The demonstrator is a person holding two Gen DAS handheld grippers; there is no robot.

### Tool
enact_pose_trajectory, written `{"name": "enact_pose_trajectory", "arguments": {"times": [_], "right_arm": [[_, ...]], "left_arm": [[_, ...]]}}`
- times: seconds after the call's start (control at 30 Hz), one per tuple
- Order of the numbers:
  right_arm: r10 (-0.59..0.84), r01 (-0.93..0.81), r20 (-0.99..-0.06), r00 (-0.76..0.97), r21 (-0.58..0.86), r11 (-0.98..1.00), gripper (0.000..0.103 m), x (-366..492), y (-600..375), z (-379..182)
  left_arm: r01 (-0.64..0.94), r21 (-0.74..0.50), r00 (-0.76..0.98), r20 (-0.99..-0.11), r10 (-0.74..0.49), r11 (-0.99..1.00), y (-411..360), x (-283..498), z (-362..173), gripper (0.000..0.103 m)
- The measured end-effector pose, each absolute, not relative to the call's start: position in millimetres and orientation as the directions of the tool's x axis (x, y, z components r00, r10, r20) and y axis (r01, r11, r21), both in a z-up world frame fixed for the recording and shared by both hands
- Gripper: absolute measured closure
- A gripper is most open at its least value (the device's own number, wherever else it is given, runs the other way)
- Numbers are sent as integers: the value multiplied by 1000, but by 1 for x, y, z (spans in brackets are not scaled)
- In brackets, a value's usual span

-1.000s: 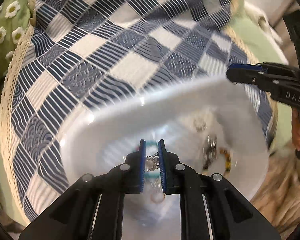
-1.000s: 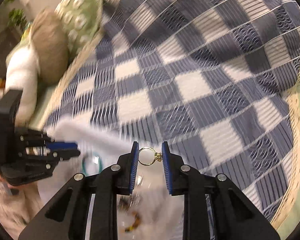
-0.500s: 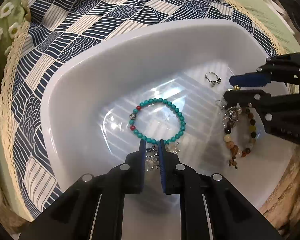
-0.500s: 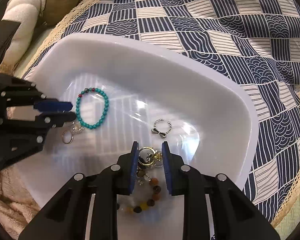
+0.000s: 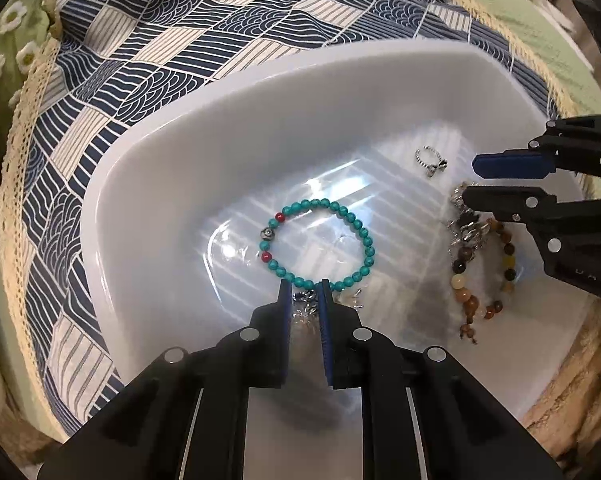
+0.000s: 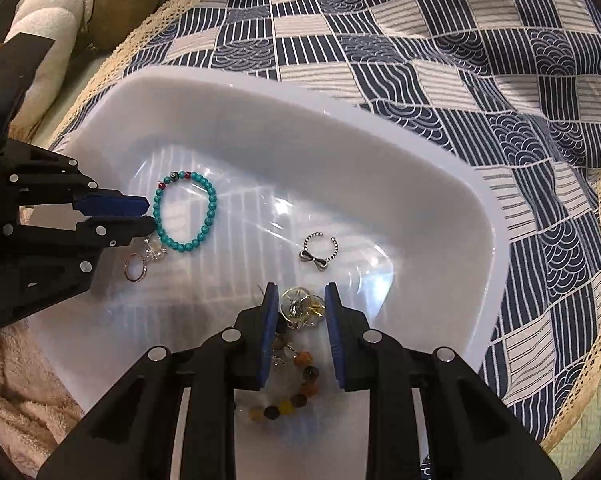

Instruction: Organize jewelry

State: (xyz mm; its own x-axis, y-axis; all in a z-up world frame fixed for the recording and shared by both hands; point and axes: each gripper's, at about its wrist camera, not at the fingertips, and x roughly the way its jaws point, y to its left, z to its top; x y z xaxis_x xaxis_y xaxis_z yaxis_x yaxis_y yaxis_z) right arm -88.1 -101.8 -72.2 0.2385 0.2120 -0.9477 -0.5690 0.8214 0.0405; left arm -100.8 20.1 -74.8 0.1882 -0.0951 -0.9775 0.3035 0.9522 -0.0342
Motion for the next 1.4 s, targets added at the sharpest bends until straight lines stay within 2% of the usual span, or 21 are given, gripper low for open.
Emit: {"name": "enact_pose_trajectory", "arguments": {"times": [0.07,0.17,0.23,0.27,0.3,0.33,0.37,0.4,0.43,0.53,0.63,0.8,1.17,1.4], "right_arm": [[219,-560,-939,265,35,828,63,-87,-105,-65],[239,-547,-926,292,43,836,59,-86,-110,-56],[248,-540,-919,307,47,841,53,-85,-115,-51],[251,-538,-916,314,47,842,46,-85,-116,-50],[254,-533,-911,326,45,845,42,-85,-118,-47],[254,-524,-905,342,41,851,30,-84,-120,-44],[260,-519,-900,350,45,854,21,-84,-123,-42],[272,-515,-894,357,54,855,18,-84,-125,-39],[290,-513,-886,362,71,855,17,-84,-128,-35],[334,-509,-860,385,104,854,14,-83,-136,-26],[351,-483,-826,440,112,868,13,-80,-139,-18],[374,-468,-828,418,157,870,12,-76,-137,-19],[299,-468,-855,424,75,880,12,-77,-127,-29],[309,-453,-857,413,101,886,12,-76,-130,-30]], "left_arm": [[283,-89,191,-970,-147,955,26,-97,-68,89],[246,-154,194,-960,-204,957,36,-94,-59,83],[239,-171,206,-953,-222,956,39,-96,-51,67],[236,-160,227,-950,-215,958,40,-97,-45,44],[237,-145,251,-946,-205,961,42,-100,-40,38],[245,-131,276,-940,-199,961,42,-102,-34,38],[256,-124,296,-934,-200,959,43,-105,-28,31],[259,-127,308,-929,-207,958,45,-107,-24,19],[260,-139,330,-917,-223,956,48,-110,-19,16],[250,-141,356,-907,-226,958,54,-112,-13,16],[167,-157,382,-900,-211,973,68,-106,-12,16],[99,-177,420,-885,-202,979,85,-101,-7,16],[113,-152,394,-901,-185,982,83,-100,-12,16],[130,-107,401,-903,-151,986,78,-101,-13,16]]}}
